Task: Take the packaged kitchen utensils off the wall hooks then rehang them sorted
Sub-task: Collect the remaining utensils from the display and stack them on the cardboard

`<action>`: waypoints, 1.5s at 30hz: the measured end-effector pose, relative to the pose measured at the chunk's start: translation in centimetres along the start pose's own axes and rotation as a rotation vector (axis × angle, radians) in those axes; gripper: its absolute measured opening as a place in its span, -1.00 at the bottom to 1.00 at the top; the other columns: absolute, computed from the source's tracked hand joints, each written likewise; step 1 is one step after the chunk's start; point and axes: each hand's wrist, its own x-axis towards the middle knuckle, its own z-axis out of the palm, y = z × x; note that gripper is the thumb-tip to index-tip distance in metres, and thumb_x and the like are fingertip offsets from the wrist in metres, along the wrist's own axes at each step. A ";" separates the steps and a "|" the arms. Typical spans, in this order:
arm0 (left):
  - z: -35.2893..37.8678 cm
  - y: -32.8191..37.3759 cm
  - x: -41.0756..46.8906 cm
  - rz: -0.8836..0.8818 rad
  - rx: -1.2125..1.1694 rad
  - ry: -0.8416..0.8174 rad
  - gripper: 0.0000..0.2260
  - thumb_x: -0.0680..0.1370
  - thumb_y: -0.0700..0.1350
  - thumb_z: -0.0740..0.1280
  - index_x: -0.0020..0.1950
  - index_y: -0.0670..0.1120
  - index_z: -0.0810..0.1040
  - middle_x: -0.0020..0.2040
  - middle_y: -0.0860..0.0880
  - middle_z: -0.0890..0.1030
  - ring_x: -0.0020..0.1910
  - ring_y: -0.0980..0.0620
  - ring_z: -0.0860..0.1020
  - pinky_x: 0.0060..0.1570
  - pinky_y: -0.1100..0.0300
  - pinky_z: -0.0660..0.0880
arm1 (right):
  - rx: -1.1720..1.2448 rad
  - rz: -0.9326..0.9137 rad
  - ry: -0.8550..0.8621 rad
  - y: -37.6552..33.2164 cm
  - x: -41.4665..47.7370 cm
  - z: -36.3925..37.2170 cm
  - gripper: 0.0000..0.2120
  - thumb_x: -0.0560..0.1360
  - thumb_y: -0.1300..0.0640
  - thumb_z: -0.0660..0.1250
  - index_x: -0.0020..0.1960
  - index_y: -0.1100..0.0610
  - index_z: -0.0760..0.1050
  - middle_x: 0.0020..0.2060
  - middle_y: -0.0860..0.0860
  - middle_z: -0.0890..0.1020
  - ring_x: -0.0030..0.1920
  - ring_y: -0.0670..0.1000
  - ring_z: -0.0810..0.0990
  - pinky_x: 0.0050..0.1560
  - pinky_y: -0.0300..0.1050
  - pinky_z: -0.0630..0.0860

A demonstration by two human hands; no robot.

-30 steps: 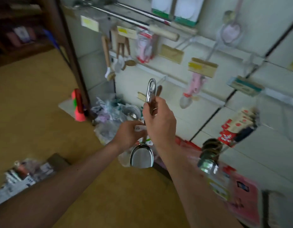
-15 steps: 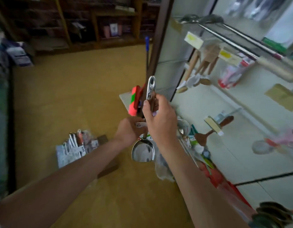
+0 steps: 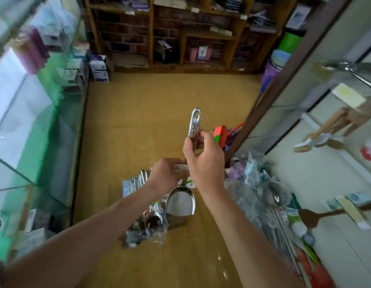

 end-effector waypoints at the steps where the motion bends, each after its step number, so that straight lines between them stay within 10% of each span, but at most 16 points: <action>1: -1.3 -0.5 0.1 -0.007 -0.013 0.010 -0.67 0.46 -0.20 0.41 -0.46 0.07 0.48 -0.61 0.15 0.38 -0.58 0.19 0.29 -0.53 0.37 0.19 | 0.010 -0.011 -0.014 -0.9 0.2 1.3 -0.67 0.55 -0.07 0.27 0.13 0.16 0.54 -0.11 -0.02 0.64 -0.13 -0.01 0.63 -0.14 0.02 0.57; 17: -10.1 -16.5 6.3 -0.269 -0.161 0.192 -0.95 0.47 -0.16 0.45 -0.18 -0.10 0.63 -0.34 -0.01 0.59 -0.46 0.19 0.47 -0.53 0.39 0.36 | 0.130 0.009 -0.301 0.2 0.0 23.8 -0.81 0.55 0.01 0.34 0.04 0.12 0.56 -0.19 -0.07 0.63 -0.20 -0.05 0.59 -0.18 0.00 0.55; 45: 8.2 -49.2 20.9 -0.864 -0.298 0.136 -0.73 0.48 -0.08 0.49 0.11 -0.18 0.61 -0.04 -0.10 0.69 -0.29 0.03 0.58 -0.35 0.26 0.42 | -0.191 0.458 -0.902 33.3 -10.8 49.3 -0.69 0.55 0.08 0.30 -0.32 0.10 0.31 -0.43 -0.01 0.44 -0.45 -0.01 0.34 -0.43 -0.09 0.19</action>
